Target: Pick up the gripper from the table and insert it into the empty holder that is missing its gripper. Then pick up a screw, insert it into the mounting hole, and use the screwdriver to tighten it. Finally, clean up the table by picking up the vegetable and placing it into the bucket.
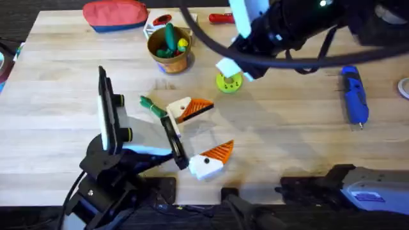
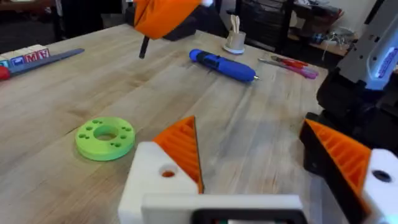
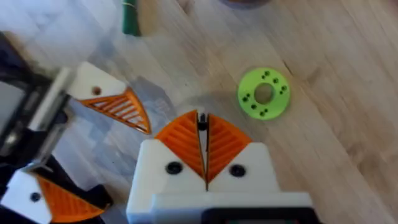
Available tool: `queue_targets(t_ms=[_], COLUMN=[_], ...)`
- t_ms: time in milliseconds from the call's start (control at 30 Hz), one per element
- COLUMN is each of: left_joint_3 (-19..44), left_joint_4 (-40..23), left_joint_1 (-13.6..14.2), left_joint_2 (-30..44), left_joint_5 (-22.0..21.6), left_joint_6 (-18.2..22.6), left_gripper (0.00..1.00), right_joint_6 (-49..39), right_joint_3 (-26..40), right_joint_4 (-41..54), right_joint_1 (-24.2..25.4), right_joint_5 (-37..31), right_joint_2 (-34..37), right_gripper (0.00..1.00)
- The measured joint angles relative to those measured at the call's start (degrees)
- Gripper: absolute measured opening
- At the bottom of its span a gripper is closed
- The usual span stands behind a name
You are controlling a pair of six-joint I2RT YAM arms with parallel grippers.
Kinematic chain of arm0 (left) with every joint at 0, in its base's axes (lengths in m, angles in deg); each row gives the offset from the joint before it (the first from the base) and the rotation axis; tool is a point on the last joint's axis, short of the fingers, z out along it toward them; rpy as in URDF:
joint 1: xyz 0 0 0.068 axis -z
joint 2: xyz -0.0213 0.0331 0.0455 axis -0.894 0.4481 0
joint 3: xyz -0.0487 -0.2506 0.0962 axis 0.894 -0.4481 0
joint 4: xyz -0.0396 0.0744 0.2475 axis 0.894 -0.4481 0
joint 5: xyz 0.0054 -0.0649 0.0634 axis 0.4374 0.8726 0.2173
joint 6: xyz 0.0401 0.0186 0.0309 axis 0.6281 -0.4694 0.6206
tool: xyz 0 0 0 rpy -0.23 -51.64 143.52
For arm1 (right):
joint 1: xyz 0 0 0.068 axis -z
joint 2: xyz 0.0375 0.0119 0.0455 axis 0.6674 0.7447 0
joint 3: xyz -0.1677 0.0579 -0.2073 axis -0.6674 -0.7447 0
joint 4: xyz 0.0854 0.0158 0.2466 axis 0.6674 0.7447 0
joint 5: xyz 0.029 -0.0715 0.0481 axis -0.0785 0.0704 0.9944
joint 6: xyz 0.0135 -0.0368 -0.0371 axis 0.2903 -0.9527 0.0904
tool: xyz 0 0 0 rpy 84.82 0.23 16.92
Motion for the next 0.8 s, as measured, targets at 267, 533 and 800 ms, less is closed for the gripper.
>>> queue_targets(t_ms=[267, 533, 800], left_joint_3=[0.0, 0.0, 0.0], left_joint_4=[0.0, 0.0, 0.0], left_joint_1=[0.0, 0.0, 0.0], left_joint_2=[0.0, 0.0, 0.0], left_joint_5=[0.0, 0.0, 0.0], left_joint_6=[0.0, 0.0, 0.0], left_gripper=[0.987, 0.987, 0.987], right_joint_6=[5.0, 8.1, 9.8], right_joint_3=[1.8, 1.8, 1.8], right_joint_4=[-2.2, -3.2, -2.3], right_joint_1=[-9.8, -13.2, -14.6], right_joint_5=[2.9, 3.6, 4.3], right_joint_2=[0.5, 3.3, 4.5], right_gripper=[0.004, 0.004, 0.004])
